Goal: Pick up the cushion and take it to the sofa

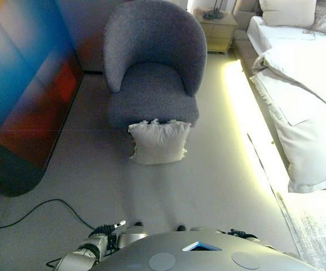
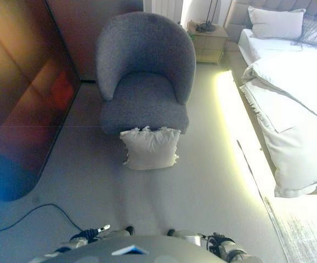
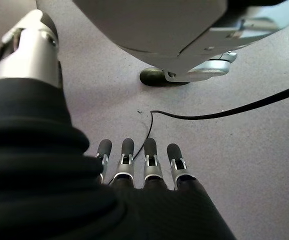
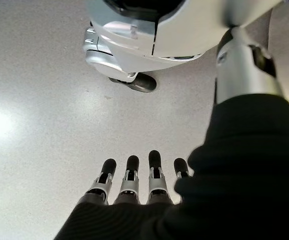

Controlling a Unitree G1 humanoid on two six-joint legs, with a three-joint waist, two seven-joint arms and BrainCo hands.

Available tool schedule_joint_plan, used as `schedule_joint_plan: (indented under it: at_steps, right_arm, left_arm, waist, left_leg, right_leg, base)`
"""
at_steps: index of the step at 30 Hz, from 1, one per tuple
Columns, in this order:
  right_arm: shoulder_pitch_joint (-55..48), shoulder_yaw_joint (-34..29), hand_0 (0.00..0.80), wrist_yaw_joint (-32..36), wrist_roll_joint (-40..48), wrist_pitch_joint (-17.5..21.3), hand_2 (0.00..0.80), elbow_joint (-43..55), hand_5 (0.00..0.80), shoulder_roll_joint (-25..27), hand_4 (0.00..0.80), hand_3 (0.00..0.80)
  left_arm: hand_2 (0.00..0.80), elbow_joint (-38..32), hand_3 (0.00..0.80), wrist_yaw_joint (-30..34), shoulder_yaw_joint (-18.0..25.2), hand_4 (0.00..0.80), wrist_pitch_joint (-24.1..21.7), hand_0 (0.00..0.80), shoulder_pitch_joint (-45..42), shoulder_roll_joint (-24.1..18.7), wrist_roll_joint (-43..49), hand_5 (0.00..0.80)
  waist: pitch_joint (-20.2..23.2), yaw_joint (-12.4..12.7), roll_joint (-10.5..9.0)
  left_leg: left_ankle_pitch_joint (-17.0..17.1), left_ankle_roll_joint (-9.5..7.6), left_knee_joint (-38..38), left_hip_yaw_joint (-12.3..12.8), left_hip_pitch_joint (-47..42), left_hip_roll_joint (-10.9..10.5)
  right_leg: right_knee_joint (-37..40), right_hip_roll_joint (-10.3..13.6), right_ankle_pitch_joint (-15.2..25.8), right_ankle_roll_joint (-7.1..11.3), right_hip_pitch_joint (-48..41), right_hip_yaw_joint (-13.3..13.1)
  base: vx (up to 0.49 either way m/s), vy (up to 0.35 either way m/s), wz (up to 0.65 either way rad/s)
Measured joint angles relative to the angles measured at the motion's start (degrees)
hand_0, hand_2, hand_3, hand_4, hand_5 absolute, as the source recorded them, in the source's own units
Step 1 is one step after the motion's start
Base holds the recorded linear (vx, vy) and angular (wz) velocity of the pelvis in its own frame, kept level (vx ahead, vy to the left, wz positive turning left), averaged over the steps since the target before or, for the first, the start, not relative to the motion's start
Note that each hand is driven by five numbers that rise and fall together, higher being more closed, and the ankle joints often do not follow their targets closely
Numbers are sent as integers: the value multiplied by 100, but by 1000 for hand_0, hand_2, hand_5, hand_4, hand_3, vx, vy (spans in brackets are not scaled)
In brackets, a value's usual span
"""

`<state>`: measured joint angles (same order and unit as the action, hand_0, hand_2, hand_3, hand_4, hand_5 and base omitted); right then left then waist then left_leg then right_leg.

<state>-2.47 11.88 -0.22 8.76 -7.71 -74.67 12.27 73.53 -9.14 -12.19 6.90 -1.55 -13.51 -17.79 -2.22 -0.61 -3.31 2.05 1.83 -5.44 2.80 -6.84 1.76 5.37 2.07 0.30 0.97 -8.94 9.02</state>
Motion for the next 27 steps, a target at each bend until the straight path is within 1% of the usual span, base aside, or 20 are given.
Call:
schedule_joint_plan:
  at_steps: [2, 7, 19, 21, 22, 27]
  right_arm:
    - [2, -1, 0, 2, 24, 0, 0, 1, 0, -2, 0, 0]
    - [-1, -5, 0, 8, 47, -4, 0, 2, 0, -3, 0, 0]
    - [-3, -10, 0, 54, 96, -7, 0, -18, 0, 0, 0, 0]
    - [-4, -10, 0, 61, 95, -8, 0, -18, 0, 0, 0, 0]
    - [-7, -10, 0, 67, 96, -10, 0, -19, 0, 0, 0, 0]
    - [-10, -9, 0, 104, 98, 10, 0, -34, 0, -8, 0, 0]
  left_arm:
    - [0, 1, 0, -1, 0, 0, 6, 0, 3, 0, 4, 0]
    - [0, 7, 0, 22, 4, 0, -69, 0, -9, -4, 7, 0]
    - [0, 39, 0, 151, 2, 0, 67, 0, -9, -2, 16, 0]
    - [0, 50, 0, 168, 2, 0, 65, 0, -12, -3, 23, 0]
    - [0, 63, 0, 170, 2, 0, 66, 0, -13, -3, 26, 0]
    - [0, 90, 0, 182, 1, 0, 72, 0, -19, -5, 29, 0]
  waist:
    - [24, -2, 0]
    - [23, -3, 4]
    - [50, -9, 34]
    - [67, -9, 29]
    - [84, -11, 28]
    - [164, -25, 30]
  left_leg:
    - [23, 27, 2, -4, 25, -4]
    - [24, 28, 2, -10, -16, -14]
    - [4, 3, -1, 4, -55, 2]
    - [5, 5, -1, 2, -55, 0]
    - [22, 32, -1, 0, -55, -1]
    - [23, 33, -3, -14, -58, -2]
  right_leg:
    - [-2, 2, 15, -17, 9, 1]
    - [-10, 9, 20, -13, -33, 10]
    - [-1, 1, 8, -25, -77, 10]
    - [-2, 2, 8, -25, -78, 10]
    - [-3, 3, 9, -25, -79, 10]
    - [-33, -2, 5, -30, -77, 1]
  base:
    - [0, 0, 0]
    - [45, -14, 1]
    - [15, -4, 0]
    - [36, -7, 0]
    - [0, 0, 0]
    - [-7, -7, 0]
